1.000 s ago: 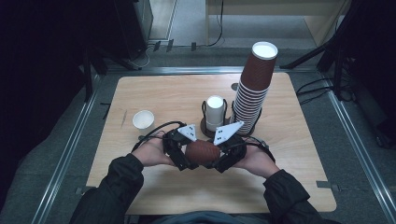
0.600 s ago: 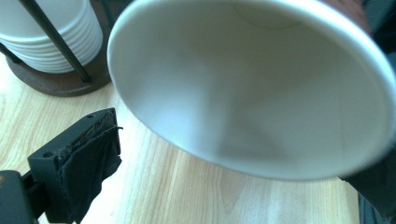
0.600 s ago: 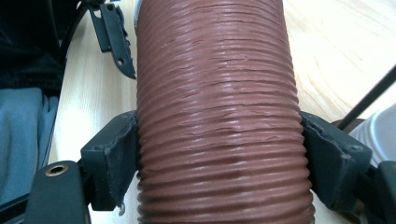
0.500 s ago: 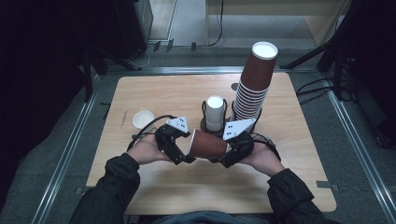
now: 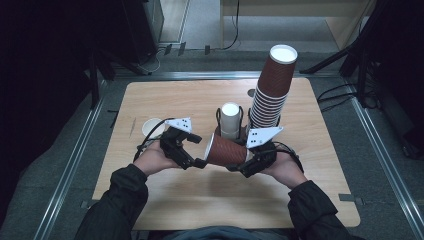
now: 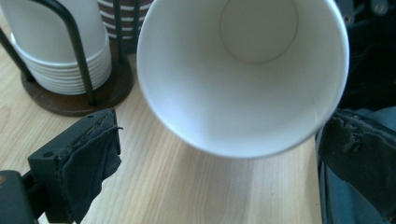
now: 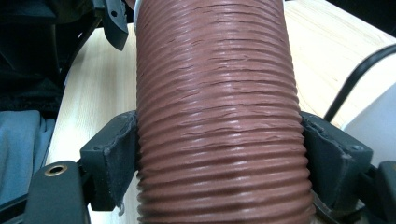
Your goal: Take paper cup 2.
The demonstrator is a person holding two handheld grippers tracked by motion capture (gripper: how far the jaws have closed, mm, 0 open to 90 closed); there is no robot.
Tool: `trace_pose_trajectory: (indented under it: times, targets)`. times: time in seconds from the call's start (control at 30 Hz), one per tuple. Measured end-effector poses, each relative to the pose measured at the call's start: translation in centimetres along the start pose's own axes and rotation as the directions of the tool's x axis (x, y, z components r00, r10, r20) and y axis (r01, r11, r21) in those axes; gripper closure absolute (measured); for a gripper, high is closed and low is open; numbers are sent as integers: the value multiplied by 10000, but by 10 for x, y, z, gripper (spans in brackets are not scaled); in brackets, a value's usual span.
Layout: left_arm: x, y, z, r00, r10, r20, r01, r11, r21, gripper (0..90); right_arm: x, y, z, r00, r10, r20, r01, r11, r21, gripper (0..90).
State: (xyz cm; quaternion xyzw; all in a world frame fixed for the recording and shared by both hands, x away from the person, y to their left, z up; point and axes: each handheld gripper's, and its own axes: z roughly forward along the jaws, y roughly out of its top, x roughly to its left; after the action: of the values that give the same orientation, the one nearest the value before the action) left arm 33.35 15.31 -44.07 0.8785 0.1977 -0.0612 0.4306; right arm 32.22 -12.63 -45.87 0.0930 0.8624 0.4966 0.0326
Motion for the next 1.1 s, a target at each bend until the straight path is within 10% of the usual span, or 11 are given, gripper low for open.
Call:
trace_pose_trajectory:
  times: [1.1]
  targets:
    - [-8,7,11,9976,202,657,-199,9998,-52,92,12,5,16,9975,-446,-539,429,9986,-324,199]
